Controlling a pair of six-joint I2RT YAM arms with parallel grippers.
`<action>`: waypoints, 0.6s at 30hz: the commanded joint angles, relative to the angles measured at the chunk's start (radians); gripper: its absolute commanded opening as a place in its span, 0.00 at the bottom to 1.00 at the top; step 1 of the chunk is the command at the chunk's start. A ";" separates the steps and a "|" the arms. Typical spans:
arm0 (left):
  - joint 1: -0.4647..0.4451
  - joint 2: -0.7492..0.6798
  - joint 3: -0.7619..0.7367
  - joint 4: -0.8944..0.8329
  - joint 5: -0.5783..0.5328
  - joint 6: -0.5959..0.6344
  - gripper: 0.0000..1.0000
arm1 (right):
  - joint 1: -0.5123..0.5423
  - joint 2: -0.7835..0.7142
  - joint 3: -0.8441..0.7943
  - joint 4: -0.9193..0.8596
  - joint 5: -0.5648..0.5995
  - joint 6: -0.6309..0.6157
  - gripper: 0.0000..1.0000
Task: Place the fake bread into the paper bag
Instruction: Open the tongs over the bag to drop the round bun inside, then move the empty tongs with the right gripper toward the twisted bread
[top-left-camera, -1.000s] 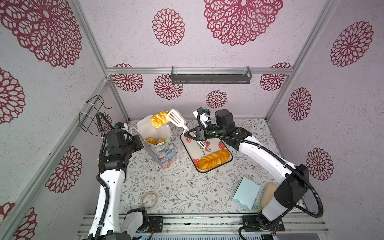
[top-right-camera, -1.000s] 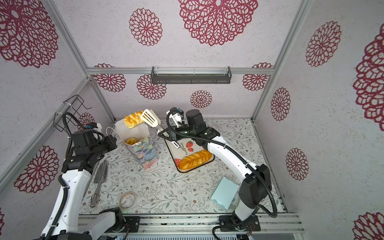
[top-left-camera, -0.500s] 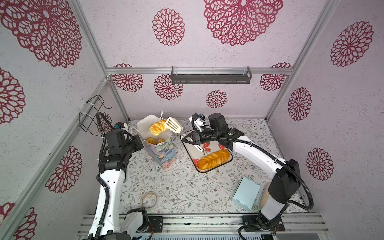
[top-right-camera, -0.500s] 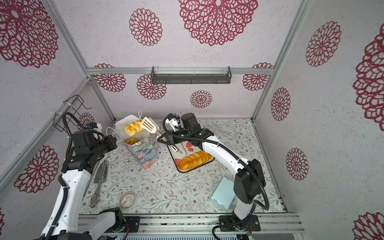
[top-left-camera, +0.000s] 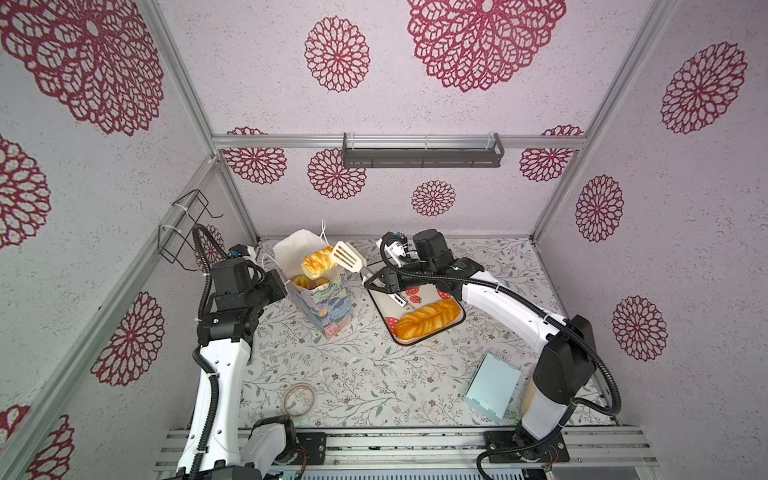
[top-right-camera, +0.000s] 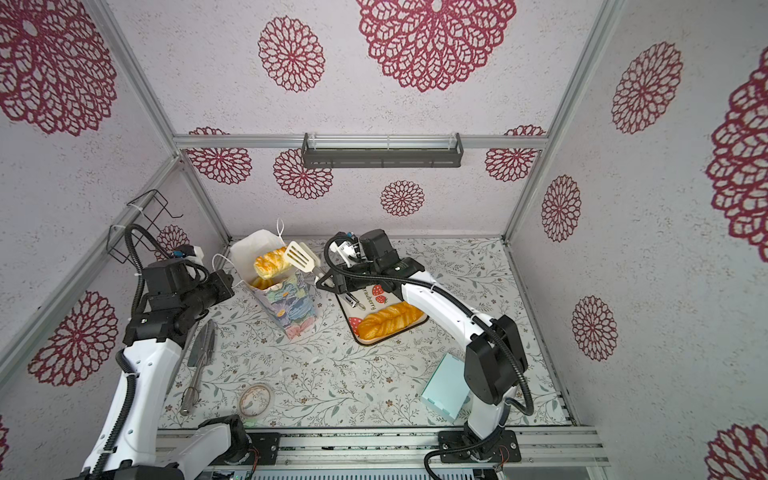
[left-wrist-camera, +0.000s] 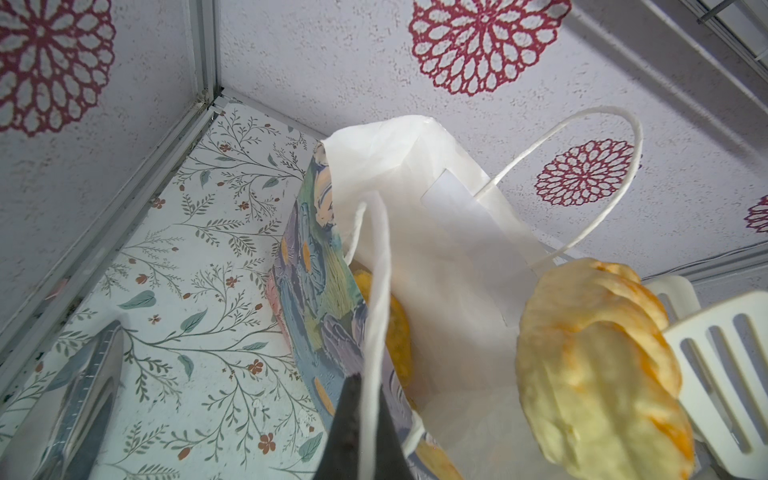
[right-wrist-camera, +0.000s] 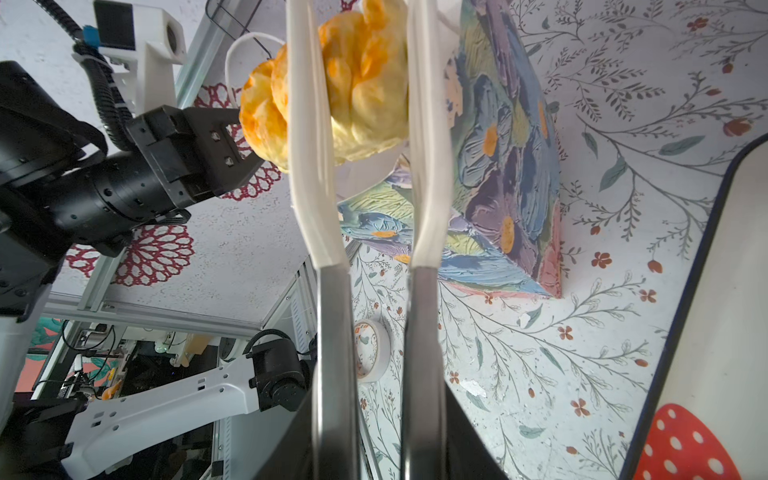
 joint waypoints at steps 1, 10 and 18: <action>0.006 -0.001 -0.011 0.013 0.002 -0.004 0.00 | 0.008 -0.014 0.058 0.033 -0.010 -0.032 0.37; 0.007 -0.002 -0.011 0.015 0.001 -0.004 0.00 | 0.010 -0.017 0.066 0.017 -0.004 -0.043 0.47; 0.007 -0.003 -0.011 0.014 0.001 -0.003 0.00 | 0.010 -0.030 0.072 0.005 0.009 -0.055 0.47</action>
